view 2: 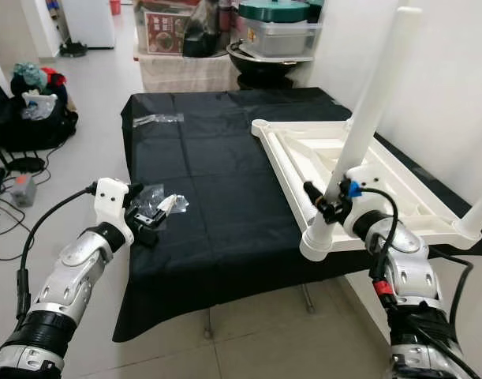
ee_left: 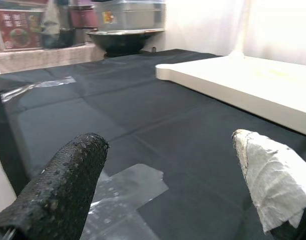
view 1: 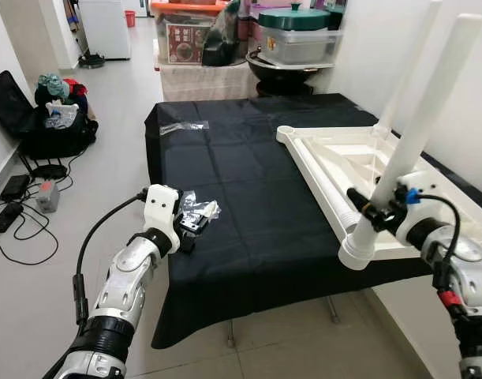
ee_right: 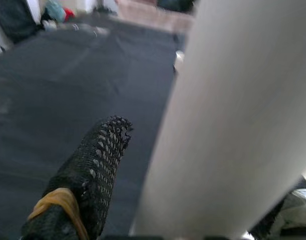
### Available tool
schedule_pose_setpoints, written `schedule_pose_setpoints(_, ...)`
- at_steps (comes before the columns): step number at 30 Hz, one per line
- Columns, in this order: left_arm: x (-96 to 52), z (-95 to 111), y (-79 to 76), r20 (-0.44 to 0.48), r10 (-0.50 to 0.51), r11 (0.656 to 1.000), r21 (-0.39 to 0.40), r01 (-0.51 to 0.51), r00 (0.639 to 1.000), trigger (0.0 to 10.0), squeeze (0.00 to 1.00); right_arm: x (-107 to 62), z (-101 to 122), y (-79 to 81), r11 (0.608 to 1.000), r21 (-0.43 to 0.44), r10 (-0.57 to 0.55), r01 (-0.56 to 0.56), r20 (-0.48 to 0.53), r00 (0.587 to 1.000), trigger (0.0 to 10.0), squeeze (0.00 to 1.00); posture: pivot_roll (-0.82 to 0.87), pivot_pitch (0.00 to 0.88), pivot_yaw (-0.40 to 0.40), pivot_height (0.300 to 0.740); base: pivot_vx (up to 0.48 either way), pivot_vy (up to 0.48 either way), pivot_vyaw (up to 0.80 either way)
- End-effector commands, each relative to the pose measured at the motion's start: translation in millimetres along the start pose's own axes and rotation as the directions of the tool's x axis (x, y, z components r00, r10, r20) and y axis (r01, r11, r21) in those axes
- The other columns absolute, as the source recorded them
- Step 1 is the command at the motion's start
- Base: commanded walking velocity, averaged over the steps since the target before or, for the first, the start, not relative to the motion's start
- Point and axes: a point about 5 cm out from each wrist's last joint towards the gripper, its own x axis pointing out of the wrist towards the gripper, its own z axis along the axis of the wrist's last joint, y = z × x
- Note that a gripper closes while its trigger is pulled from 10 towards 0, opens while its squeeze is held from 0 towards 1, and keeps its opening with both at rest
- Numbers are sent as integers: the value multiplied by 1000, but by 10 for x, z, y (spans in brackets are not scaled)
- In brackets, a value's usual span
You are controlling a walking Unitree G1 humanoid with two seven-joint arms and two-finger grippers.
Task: Building children table
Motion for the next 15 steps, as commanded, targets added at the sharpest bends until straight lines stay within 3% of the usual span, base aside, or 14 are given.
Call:
schedule_pose_setpoints(1, -27, -24, 20, -10, 8, 1000, -2, -8, 1000, 10000, 0, 79, 15, -38, 999, -21, -36, 36, -5, 999, 4039, 0, -27, 0, -86, 740, 0, 0, 0)
schedule_pose_setpoints(2, -27, -24, 20, -10, 8, 1000, -2, -8, 1000, 10000, 0, 79, 15, -38, 999, -21, -36, 36, -5, 999, 4039, 0, -27, 0, -86, 740, 0, 0, 0)
schedule_pose_setpoints(3, -30, -21, 27, -9, 10, 1000, -1, -10, 1000, 10000, 0, 129, 14, -68, 996, -14, -87, 86, -10, 996, 784, 0, -29, 0, -88, 740, 0, 0, 0)
schedule_pose_setpoints(4, -38, -21, 35, -7, 14, 1000, -1, -14, 1000, 10000, 0, 155, 17, -107, 989, -8, -151, 151, -9, 988, 0, 0, -29, 0, -82, 740, 0, 0, 0)
schedule_pose_setpoints(8, -59, -43, 37, -13, 14, 1000, -6, -14, 1000, 10000, 0, 144, 7, -169, 965, 10, -261, 261, -15, 965, 0, 0, -30, 0, -77, 740, 0, 0, 0)
schedule_pose_setpoints(9, -70, -59, 20, -19, 6, 1000, -4, -6, 1000, 10000, 0, 109, -41, -216, 933, 20, -358, 358, -39, 933, 0, 0, -30, 0, -77, 740, 0, 0, 0)
schedule_pose_setpoints(10, -70, -59, 20, -19, 6, 1000, -4, -6, 1000, 10000, 0, 109, -41, -216, 933, 20, -358, 358, -39, 933, 0, 0, -30, 0, -77, 740, 0, 0, 0)
schedule_pose_setpoints(11, -67, -53, 13, -18, 2, 1000, -2, -2, 1000, 10000, 0, 16, -129, -333, 811, 41, -579, 583, -84, 811, 0, 0, -27, 0, -80, 740, 0, 0, 0)
schedule_pose_setpoints(12, -61, -35, 15, -12, 5, 1000, -1, -5, 1000, 10000, 0, -186, -259, -456, 579, 42, -802, 814, -152, 578, 0, 0, -31, 0, -82, 740, 0, 0, 0)
schedule_pose_setpoints(13, -59, -22, 22, -8, 13, 1000, -6, -13, 1000, 10000, 0, -347, -375, -498, 409, 25, -891, 912, -203, 405, 0, 0, -30, 0, -82, 740, 0, 0, 0)
schedule_pose_setpoints(14, -59, -22, 22, -8, 13, 1000, -6, -13, 1000, 10000, 0, -347, -375, -498, 409, 25, -891, 912, -203, 405, 0, 0, -30, 0, -82, 740, 0, 0, 0)
schedule_pose_setpoints(15, -64, -19, 34, -6, 23, 1000, -13, -23, 1000, 10000, 0, -458, -456, -488, 301, 9, -927, 954, -232, 295, 0, 0, -28, 0, -78, 740, 0, 0, 0)
